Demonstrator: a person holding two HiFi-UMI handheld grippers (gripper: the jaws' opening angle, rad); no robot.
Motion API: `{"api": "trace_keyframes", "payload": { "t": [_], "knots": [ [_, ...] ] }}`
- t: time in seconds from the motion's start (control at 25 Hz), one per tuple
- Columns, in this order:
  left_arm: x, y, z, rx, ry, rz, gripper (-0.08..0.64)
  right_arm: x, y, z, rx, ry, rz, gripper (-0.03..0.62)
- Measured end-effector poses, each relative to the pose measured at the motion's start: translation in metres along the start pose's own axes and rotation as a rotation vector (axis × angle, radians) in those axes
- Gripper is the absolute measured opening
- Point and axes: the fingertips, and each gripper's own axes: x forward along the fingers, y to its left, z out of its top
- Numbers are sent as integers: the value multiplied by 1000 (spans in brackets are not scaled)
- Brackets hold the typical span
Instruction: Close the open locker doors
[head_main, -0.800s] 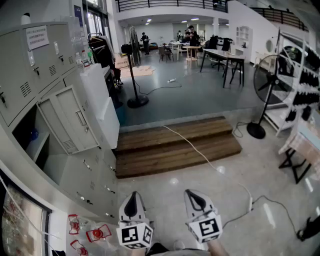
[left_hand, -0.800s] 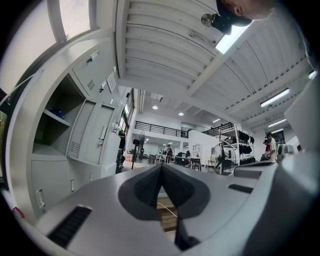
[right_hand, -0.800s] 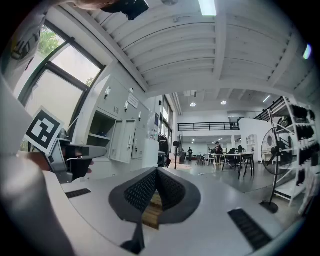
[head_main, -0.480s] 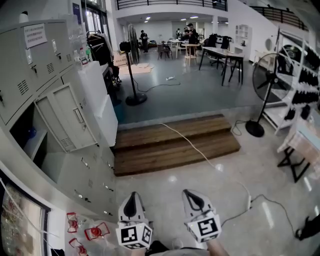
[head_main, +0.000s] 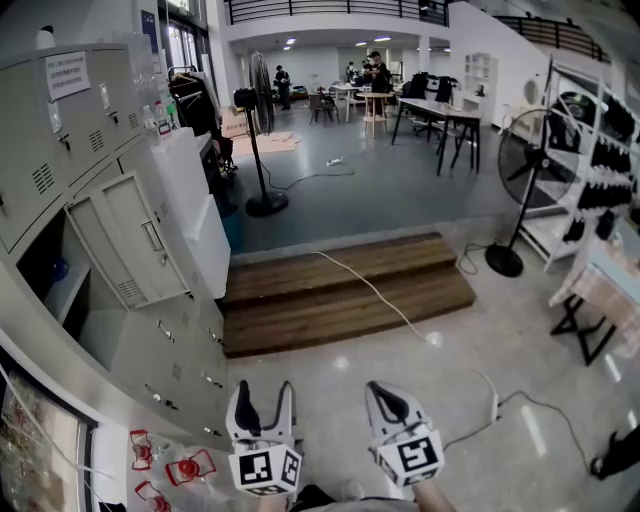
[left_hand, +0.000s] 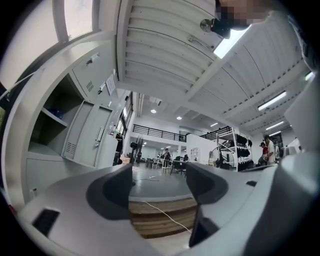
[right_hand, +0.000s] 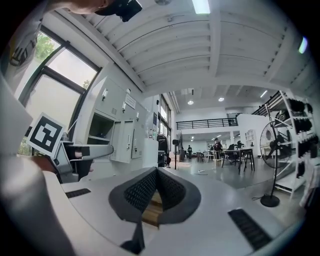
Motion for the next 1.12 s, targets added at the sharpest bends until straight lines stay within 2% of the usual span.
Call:
{"api": "trace_keyframes", "payload": {
  "t": [0.16, 0.28, 0.8, 0.92, 1.12],
  "knots": [
    [2, -7, -1, -41, 11, -21, 322, 1, -6, -1, 18, -7, -10, 6],
    [3, -9, -3, -29, 14, -36, 322, 0, -7, -2, 16, -2, -5, 5],
    [0, -7, -2, -48, 28, -4, 322, 7, -8, -6, 13, 20, 19, 5],
    [8, -5, 0, -51, 23, -3, 322, 11, -9, -1, 10, 2, 20, 6],
    [39, -14, 5, -39, 6, -46, 322, 24, -28, 4, 16, -16, -15, 6]
  ]
}}
